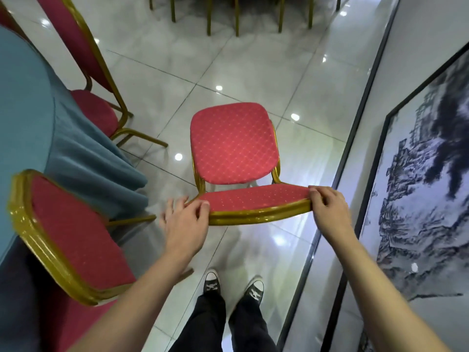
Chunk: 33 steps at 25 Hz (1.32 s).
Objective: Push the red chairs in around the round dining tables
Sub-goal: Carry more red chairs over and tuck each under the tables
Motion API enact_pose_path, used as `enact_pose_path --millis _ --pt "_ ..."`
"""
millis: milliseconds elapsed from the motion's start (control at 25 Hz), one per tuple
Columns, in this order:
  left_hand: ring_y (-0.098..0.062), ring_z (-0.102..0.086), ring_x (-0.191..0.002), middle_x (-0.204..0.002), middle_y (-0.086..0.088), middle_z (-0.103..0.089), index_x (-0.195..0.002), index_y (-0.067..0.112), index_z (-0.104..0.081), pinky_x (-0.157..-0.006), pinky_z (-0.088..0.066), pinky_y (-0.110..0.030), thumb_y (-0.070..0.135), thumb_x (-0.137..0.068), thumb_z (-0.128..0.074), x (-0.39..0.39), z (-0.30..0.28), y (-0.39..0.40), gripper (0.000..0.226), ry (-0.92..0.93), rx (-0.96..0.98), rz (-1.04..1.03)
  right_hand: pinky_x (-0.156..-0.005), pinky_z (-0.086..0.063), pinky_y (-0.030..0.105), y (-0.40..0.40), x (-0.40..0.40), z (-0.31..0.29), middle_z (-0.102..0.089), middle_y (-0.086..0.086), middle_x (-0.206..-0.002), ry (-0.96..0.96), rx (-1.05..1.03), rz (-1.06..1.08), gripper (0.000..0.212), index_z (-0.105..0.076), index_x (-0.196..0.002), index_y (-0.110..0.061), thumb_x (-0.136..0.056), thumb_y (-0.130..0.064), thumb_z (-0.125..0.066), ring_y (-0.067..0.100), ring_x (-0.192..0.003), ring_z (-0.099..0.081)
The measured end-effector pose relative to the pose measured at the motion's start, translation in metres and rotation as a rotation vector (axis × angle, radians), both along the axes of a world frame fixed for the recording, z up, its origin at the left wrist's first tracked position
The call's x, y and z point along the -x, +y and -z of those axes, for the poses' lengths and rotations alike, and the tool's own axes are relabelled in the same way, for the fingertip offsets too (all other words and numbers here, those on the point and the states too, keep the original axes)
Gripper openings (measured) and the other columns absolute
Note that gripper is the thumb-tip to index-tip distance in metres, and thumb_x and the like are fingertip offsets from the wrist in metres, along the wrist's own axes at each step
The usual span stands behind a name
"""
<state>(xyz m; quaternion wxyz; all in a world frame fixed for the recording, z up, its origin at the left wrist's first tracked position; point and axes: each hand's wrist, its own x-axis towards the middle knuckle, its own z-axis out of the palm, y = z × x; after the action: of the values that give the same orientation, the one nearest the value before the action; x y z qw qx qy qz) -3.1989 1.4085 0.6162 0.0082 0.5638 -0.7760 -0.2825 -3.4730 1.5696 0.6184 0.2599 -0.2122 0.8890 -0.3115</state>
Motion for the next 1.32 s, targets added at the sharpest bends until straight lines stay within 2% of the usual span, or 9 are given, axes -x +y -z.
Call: enact_pose_path --millis 40,120,240,360,560,720,920,1120,1320 --pt "-0.026 -0.039 -0.140 -0.144 -0.001 -0.052 -0.126 0.037 -0.065 -0.118 -0.021 -0.052 0.060 -0.099 -0.017 0.010 -0.004 -0.012 0.059 0.004 0.077 0.084 -0.112 -0.035 0.042 -0.012 0.004 -0.002 -0.054 0.008 -0.146 0.077 0.020 -0.036 0.035 -0.072 -0.119 -0.032 -0.104 -0.038 -0.041 0.025 -0.138 -0.044" --pt "-0.021 -0.041 -0.140 -0.148 0.001 -0.051 -0.133 0.039 -0.061 -0.120 -0.021 -0.050 0.062 -0.097 -0.009 0.027 -0.009 -0.037 0.067 0.101 0.094 0.147 -0.106 -0.036 0.037 -0.040 0.017 -0.005 -0.060 0.009 -0.138 0.126 0.111 -0.141 0.042 -0.072 -0.119 -0.021 -0.105 -0.030 -0.034 0.028 -0.134 -0.048" --pt "-0.020 -0.040 -0.142 -0.156 0.004 -0.043 -0.143 0.045 -0.051 -0.119 -0.026 -0.055 0.073 -0.095 -0.008 0.042 -0.006 -0.069 0.069 0.211 0.115 0.034 -0.102 -0.036 0.035 -0.075 0.040 -0.005 -0.064 0.009 -0.127 0.118 0.204 -0.252 0.049 -0.067 -0.127 -0.012 -0.106 -0.028 -0.026 0.028 -0.124 -0.052" --pt "-0.020 -0.039 -0.143 -0.157 0.006 -0.042 -0.144 0.048 -0.046 -0.118 -0.026 -0.057 0.079 -0.092 -0.006 0.056 -0.004 -0.090 0.073 0.233 0.121 -0.011 -0.094 -0.032 0.033 -0.097 0.052 -0.001 -0.057 -0.003 -0.113 0.082 0.234 -0.260 0.046 -0.063 -0.128 -0.022 -0.110 -0.040 -0.025 0.022 -0.114 -0.048" --pt "-0.024 -0.040 -0.141 -0.158 0.005 -0.041 -0.145 0.048 -0.046 -0.118 -0.024 -0.050 0.070 -0.094 -0.013 0.072 -0.007 -0.118 0.065 0.245 0.094 -0.052 -0.094 -0.035 0.035 -0.124 0.071 0.004 -0.055 -0.004 -0.115 0.043 0.215 -0.236 0.041 -0.058 -0.127 -0.037 -0.106 -0.055 -0.027 0.016 -0.115 -0.046" --pt "-0.021 -0.038 -0.141 -0.158 0.006 -0.039 -0.151 0.050 -0.034 -0.116 -0.023 -0.050 0.070 -0.094 -0.012 0.083 -0.010 -0.136 0.064 0.236 0.087 -0.086 -0.089 -0.038 0.034 -0.144 0.081 0.001 -0.055 -0.005 -0.109 0.078 0.158 -0.266 0.040 -0.062 -0.125 -0.034 -0.108 -0.045 -0.027 0.018 -0.110 -0.052" --pt "-0.019 -0.040 -0.140 -0.156 0.006 -0.043 -0.150 0.053 -0.031 -0.115 -0.023 -0.046 0.062 -0.098 -0.016 0.083 -0.006 -0.136 0.055 0.218 0.092 -0.087 -0.089 -0.039 0.033 -0.146 0.081 -0.001 -0.056 -0.009 -0.114 0.043 0.150 -0.252 0.047 -0.062 -0.119 -0.044 -0.097 -0.051 -0.021 0.016 -0.113 -0.053" --pt "-0.013 -0.038 -0.140 -0.155 0.006 -0.045 -0.150 0.048 -0.037 -0.116 -0.015 -0.035 0.058 -0.098 -0.021 0.086 -0.010 -0.134 0.055 0.210 0.117 -0.112 -0.105 -0.037 0.033 -0.148 0.081 0.002 -0.050 -0.011 -0.131 0.020 0.204 -0.247 0.050 -0.057 -0.134 -0.038 -0.100 -0.046 -0.021 0.013 -0.126 -0.048" --pt "-0.013 -0.031 -0.146 -0.161 0.009 -0.035 -0.150 0.049 -0.037 -0.113 -0.012 -0.030 0.046 -0.100 -0.029 0.089 -0.010 -0.124 0.050 0.199 0.101 -0.147 -0.109 -0.032 0.029 -0.143 0.085 0.002 -0.049 -0.009 -0.138 0.026 0.265 -0.290 0.047 -0.054 -0.137 -0.039 -0.103 -0.043 -0.022 0.008 -0.133 -0.043"
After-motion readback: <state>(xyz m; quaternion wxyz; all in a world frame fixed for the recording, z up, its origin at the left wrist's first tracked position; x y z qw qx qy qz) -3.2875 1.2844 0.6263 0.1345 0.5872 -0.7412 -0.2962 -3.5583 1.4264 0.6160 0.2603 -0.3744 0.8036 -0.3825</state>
